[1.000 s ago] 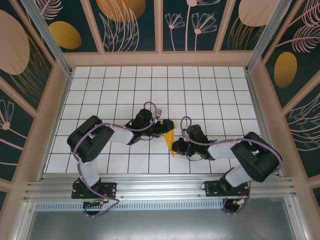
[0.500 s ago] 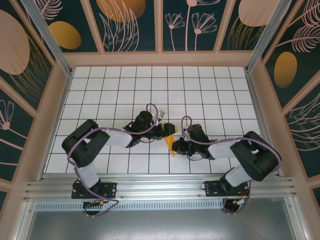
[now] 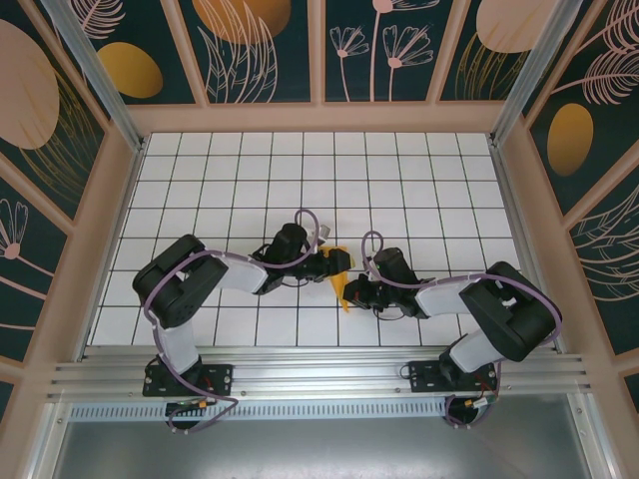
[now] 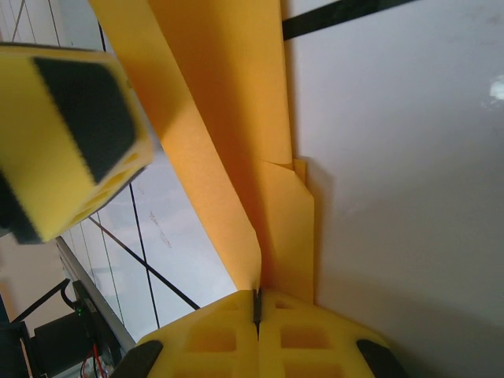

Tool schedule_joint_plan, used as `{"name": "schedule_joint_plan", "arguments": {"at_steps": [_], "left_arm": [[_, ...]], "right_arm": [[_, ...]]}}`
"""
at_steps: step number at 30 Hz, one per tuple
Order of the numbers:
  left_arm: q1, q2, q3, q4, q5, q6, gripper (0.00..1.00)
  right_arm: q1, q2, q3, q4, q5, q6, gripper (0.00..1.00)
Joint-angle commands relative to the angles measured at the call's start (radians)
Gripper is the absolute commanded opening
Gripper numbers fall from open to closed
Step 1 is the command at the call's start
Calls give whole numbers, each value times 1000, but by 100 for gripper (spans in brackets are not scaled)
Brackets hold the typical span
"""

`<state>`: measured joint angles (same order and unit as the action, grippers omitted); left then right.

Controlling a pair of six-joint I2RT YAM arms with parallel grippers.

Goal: Fold a paper plane with a square sheet of paper (pick it up from the middle)
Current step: Fold the wing for the fifth time at the center of the table.

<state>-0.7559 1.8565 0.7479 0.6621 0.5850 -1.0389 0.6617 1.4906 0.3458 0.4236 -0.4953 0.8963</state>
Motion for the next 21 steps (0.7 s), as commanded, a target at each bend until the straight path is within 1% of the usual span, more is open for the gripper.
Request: {"name": "schedule_joint_plan", "arguments": {"at_steps": [1, 7, 10, 14, 17, 20, 21], "left_arm": [[-6, 46, 19, 22, 4, 33, 67], [-5, 93, 26, 23, -20, 35, 67], [-6, 93, 16, -6, -36, 53, 67], [-6, 104, 16, -18, -31, 66, 67], [-6, 121, 22, -16, -21, 69, 67], [-6, 128, 27, -13, -15, 67, 67], [-6, 129, 27, -13, -13, 68, 67]], "right_arm": [[-13, 20, -27, -78, 51, -11, 0], [-14, -24, -18, -105, 53, -14, 1], [-13, -72, -11, -142, 67, -14, 10], [-13, -132, -15, -168, 67, -7, 16], [-13, -139, -16, -184, 54, -10, 17], [-14, -127, -22, -188, 50, -9, 15], [-13, -122, -22, -196, 53, -11, 12]]}}
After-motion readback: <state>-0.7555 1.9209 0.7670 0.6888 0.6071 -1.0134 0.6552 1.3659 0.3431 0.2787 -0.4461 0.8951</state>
